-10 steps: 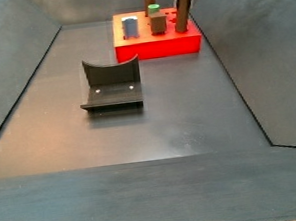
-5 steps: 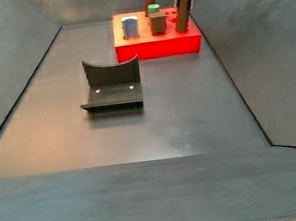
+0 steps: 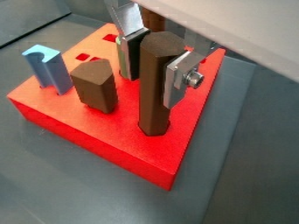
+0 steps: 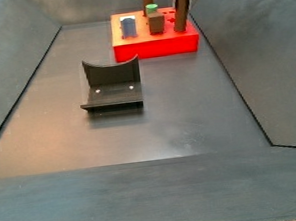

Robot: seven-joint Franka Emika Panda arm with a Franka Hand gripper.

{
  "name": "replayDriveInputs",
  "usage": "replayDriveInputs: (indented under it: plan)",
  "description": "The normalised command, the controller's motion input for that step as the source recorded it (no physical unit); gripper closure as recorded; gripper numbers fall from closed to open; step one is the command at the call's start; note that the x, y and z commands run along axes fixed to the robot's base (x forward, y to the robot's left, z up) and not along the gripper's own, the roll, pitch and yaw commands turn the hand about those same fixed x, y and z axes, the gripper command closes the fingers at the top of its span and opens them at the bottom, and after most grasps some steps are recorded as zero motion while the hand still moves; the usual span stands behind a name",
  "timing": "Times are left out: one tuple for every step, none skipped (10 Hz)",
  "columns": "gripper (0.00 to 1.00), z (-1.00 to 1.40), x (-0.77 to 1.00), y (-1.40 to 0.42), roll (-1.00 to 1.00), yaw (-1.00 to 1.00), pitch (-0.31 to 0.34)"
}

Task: Pick up the hexagon object. Move up. Place the hexagon object on the fixture. Regrasp the hexagon object. Move to above the board. Insert the hexagon object.
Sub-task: Insert the hexagon object.

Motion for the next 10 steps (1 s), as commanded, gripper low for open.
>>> replayDriveInputs:
  plan:
    - [1.00, -0.72, 0.00, 0.00, 0.29, 0.00, -0.036]
    - [1.00, -0.62, -0.03, 0.00, 0.37, 0.06, -0.066]
    - [1.00, -0.53, 0.00, 0.00, 0.40, 0.06, -0.087]
    - [1.00, -0.51, 0.00, 0.00, 0.43, 0.07, -0.080]
    - [1.00, -0.48, -0.01, 0.01, 0.44, 0.08, -0.083]
    - [1.00, -0.53, 0.00, 0.00, 0.42, 0.08, -0.051]
    - [1.00, -0.61, 0.09, -0.03, 0.36, 0.08, 0.000]
    - [1.00, -0.81, 0.29, -0.12, 0.26, 0.00, 0.000]
    - [1.00, -0.96, 0.34, -0.08, 0.16, 0.02, 0.000]
    - [1.00, -1.00, 0.33, 0.00, 0.03, 0.28, 0.000]
